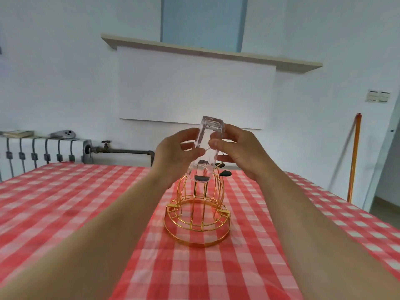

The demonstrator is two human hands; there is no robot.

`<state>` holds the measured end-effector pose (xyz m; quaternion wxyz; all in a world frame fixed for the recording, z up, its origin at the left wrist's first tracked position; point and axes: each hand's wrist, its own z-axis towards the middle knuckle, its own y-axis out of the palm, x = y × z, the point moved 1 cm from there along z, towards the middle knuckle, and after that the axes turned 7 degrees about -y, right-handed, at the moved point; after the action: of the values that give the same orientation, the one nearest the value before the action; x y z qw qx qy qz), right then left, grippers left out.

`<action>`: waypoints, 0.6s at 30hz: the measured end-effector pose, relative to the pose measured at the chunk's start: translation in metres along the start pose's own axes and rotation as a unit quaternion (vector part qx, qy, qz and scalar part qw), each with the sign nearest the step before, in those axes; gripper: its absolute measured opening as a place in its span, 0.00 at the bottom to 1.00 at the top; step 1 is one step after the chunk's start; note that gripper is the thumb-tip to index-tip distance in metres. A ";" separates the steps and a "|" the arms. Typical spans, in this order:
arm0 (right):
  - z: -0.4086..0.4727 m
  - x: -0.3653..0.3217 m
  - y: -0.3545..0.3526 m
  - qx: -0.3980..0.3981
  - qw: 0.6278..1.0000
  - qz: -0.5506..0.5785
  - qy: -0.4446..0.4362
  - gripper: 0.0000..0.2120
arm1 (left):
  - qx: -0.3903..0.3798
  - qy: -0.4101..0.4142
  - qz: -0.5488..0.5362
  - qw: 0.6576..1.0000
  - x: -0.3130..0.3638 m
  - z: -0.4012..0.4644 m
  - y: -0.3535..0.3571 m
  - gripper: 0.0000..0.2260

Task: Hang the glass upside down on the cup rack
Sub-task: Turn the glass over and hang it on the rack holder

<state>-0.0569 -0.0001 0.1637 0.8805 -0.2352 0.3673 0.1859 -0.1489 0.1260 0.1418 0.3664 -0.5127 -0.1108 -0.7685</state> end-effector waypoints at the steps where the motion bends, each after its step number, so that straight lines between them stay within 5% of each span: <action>1: 0.000 0.002 0.001 0.000 1.000 -0.009 0.001 0.18 | 0.001 -0.003 -0.001 1.000 -0.003 -0.001 0.002 0.22; 18: -0.012 0.041 0.014 -0.015 0.998 -0.048 0.037 0.20 | 0.010 -0.029 0.052 0.998 -0.048 -0.006 0.020 0.22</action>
<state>-0.0438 0.0117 0.1227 0.8708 -0.2725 0.3846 0.1397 -0.1297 0.1304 0.0939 0.4076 -0.5357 -0.1023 -0.7324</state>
